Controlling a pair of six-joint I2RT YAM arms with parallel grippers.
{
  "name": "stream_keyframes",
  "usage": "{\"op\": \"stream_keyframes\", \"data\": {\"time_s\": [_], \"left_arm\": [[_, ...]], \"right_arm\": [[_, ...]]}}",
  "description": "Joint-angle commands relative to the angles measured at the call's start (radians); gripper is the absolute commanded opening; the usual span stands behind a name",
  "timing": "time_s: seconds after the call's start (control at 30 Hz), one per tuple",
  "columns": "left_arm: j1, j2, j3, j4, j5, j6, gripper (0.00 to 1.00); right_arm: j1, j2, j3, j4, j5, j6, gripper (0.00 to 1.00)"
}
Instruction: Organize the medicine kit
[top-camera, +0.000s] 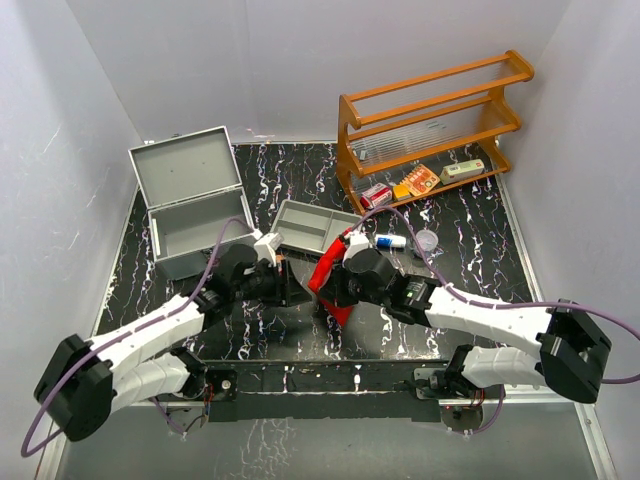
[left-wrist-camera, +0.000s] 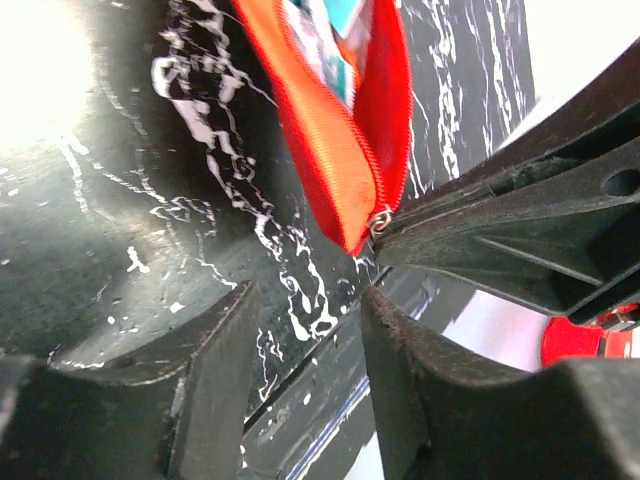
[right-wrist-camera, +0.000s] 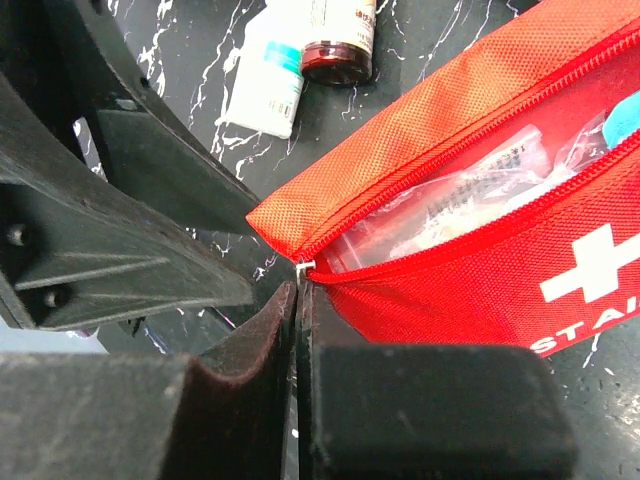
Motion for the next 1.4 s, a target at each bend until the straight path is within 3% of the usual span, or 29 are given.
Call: {"op": "stream_keyframes", "data": {"time_s": [0.0,0.17,0.6,0.9,1.1,1.27,1.37], "left_arm": [[-0.004,-0.142,-0.095,0.12,-0.195,-0.181,0.47],[-0.004,-0.2,-0.193,0.223,-0.193,-0.23,0.53],[-0.006,-0.122,-0.285,0.542,-0.068,-0.188,0.55],[-0.012,-0.068,-0.303,0.588,-0.088,-0.17,0.52],[-0.013,-0.094,-0.304,0.602,-0.15,-0.15,0.43],[-0.013,-0.125,-0.309,0.566,-0.189,-0.116,0.12],[-0.013,-0.145,-0.311,0.537,-0.191,-0.08,0.0]], "right_arm": [[-0.002,0.009,-0.011,0.147,0.033,0.111,0.0],[-0.001,0.018,0.015,0.161,0.065,0.176,0.0],[-0.001,0.032,0.055,0.172,0.039,0.504,0.0],[-0.001,0.041,0.085,0.172,0.021,0.584,0.0],[-0.001,0.043,0.079,0.166,0.017,0.606,0.0],[-0.001,0.043,0.076,0.151,0.039,0.578,0.0],[-0.001,0.035,0.067,0.136,0.07,0.555,0.0]]}}
